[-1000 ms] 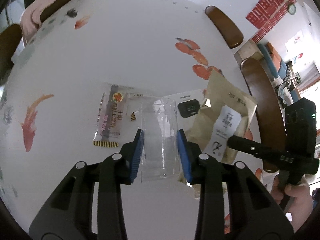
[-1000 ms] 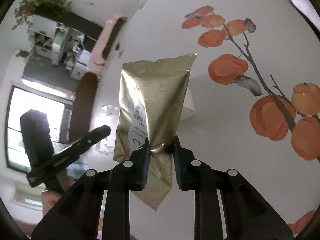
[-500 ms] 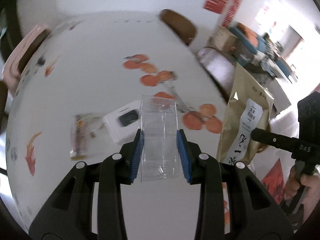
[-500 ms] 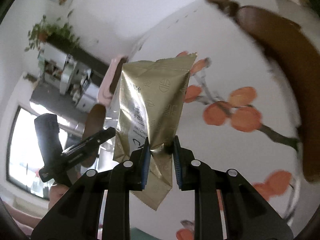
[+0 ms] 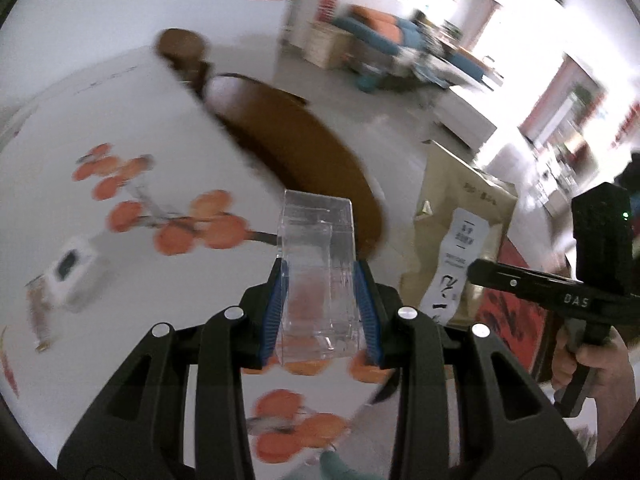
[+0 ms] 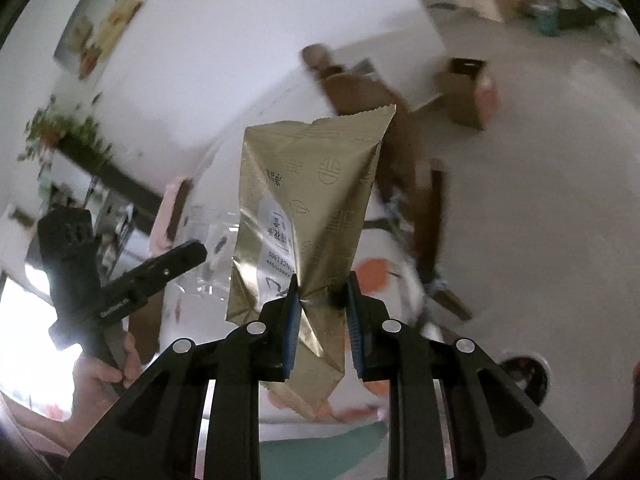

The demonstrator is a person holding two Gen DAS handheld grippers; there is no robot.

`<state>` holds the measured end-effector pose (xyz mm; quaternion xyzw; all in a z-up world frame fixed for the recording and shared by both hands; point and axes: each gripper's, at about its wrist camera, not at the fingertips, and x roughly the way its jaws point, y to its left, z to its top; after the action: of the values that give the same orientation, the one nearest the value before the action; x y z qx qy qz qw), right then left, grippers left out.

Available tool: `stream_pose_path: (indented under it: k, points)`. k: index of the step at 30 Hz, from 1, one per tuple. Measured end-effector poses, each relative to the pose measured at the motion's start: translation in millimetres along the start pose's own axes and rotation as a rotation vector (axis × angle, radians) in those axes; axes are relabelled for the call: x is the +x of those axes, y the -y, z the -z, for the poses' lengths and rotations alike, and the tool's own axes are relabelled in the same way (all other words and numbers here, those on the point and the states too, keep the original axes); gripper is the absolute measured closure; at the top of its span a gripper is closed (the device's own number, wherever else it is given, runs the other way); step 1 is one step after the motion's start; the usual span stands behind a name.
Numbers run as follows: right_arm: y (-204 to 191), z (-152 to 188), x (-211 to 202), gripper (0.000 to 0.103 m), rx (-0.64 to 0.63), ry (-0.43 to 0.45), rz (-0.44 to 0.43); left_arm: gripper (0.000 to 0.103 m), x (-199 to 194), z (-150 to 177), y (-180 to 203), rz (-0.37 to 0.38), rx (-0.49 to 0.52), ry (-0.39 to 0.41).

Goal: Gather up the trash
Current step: 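Carry plastic box and gold bag over the bin and open both tools to drop them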

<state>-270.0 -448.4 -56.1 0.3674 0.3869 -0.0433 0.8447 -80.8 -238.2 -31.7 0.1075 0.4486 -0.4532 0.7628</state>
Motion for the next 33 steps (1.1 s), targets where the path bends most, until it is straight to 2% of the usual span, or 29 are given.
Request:
stream_pose_path:
  k: [8,13,16,19,22,24,28,31,33]
  points:
    - [108.4,71.2,-76.0,0.081,0.234,0.075,0.116,0.071,54.1,21.1,120.3,0.146,0.196,-0.131]
    - [183.2,128.9,-97.4,0.081,0.421,0.072,0.192,0.071,102.6,57.9,187.6,0.212,0.308,-0.245]
    - [227.7,165.9,-97.1,0.081,0.534,0.050,0.232,0.071,134.7,82.9,217.4,0.254,0.337,-0.325]
    - [270.4,206.6,-76.6,0.081,0.650,0.008,0.257,0.071,173.2,111.9,240.3,0.249,0.399,-0.388]
    - [308.4,238.5,-48.8,0.081,0.728,-0.043,0.266,0.071,231.0,147.6,242.2,0.254,0.394,-0.487]
    - [332.9,257.9,-15.8,0.081,0.769,-0.085,0.270,0.071,263.7,166.6,238.7,0.281,0.361,-0.550]
    - [388.0,293.7,48.1,0.081,0.849,-0.151,0.260,0.071,334.9,216.9,228.7,0.242,0.412,-0.602]
    - [423.4,314.8,103.4,0.081,0.891,-0.206,0.258,0.071,394.6,252.9,213.3,0.221,0.425,-0.673]
    - [444.9,330.9,137.6,0.081,0.903,-0.241,0.256,0.071,428.6,274.3,208.3,0.215,0.470,-0.697]
